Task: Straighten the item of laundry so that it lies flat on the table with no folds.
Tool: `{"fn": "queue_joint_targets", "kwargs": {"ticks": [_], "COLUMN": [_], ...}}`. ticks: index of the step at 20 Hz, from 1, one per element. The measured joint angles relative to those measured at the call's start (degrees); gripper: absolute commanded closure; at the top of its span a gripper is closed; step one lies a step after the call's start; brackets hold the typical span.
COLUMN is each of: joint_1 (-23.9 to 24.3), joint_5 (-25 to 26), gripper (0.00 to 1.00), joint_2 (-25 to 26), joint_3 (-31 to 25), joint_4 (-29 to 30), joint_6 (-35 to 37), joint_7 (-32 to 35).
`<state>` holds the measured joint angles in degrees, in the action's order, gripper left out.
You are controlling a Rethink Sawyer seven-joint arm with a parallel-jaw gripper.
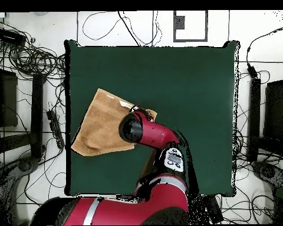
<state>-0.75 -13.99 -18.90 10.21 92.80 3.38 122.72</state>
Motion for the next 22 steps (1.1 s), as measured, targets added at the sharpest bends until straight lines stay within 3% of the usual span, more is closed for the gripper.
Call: {"fn": "queue_joint_targets", "kwargs": {"ticks": [11,16,19,20,22], "joint_1": [-2.18,-0.45,3.87,8.58,12.45], "joint_5": [-2.87,-1.64,1.23,3.83,5.74], "gripper": [1.0,1.0,1.0,1.0,1.0], "joint_2": [0.78,-0.87,-4.2,-6.86,-8.45], "joint_3": [1.99,1.83,0.61,-1.01,-2.4], "joint_4": [0.0,0.12,0.12,-0.41,-1.4], "joint_6": [-0.72,1.07,5.87,10.81,14.75], "joint_7": [0.0,0.0,0.0,-0.18,-0.55]}}
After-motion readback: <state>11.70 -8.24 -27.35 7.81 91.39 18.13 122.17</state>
